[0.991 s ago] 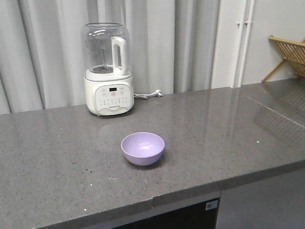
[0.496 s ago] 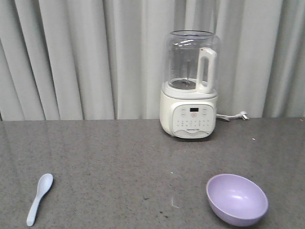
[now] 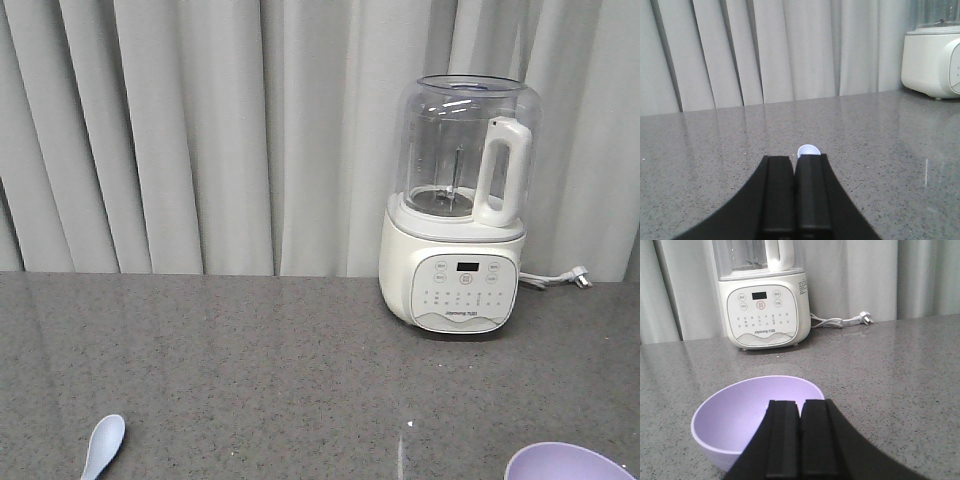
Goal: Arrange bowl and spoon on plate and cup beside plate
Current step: 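Lower the left gripper over the pale blue spoon and right over bowl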
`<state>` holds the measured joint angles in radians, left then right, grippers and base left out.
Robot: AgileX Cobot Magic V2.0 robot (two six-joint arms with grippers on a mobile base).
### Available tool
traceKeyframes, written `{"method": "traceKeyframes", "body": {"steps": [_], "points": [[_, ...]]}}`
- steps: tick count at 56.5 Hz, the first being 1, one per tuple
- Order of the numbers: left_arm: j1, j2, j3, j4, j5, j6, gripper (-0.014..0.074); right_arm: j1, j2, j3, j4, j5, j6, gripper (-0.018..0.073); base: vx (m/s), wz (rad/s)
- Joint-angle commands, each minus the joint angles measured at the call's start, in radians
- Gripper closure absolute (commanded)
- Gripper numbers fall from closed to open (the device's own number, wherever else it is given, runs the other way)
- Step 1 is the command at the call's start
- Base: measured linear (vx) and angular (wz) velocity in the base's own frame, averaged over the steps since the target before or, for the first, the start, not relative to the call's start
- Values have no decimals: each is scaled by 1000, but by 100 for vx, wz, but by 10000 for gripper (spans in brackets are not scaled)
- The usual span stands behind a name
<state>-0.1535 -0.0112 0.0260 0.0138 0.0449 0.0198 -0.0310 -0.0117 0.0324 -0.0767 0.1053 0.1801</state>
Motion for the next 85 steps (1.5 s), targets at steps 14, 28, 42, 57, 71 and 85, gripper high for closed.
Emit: {"method": "traceKeyframes", "body": {"steps": [14,28,42,57,71,85], "points": [[-1,-14,-28,-6,-80,-5,594,-5,8,3,-5,-88,-6,568,2,-2],[-1,-14,-28,-6,-80,-5,594,-5,8,3,-5,-88,-6,568,0,0],[-1,-14,-34,-14,-231,-11,594,-5,8,-1,-4,-227,-11,568,0,0],[-1,49,-341,-115,-152,-83,594,-5,62,-390,-42,-127,-48,568,0,0],[-1,548,-801,-76,14,5,594,-5,477,-699,-80,-119,-123,568,0,0],[-1,825,-895,-77,20,5,592,-5,665,-695,-78,-144,-115,566,0,0]]}}
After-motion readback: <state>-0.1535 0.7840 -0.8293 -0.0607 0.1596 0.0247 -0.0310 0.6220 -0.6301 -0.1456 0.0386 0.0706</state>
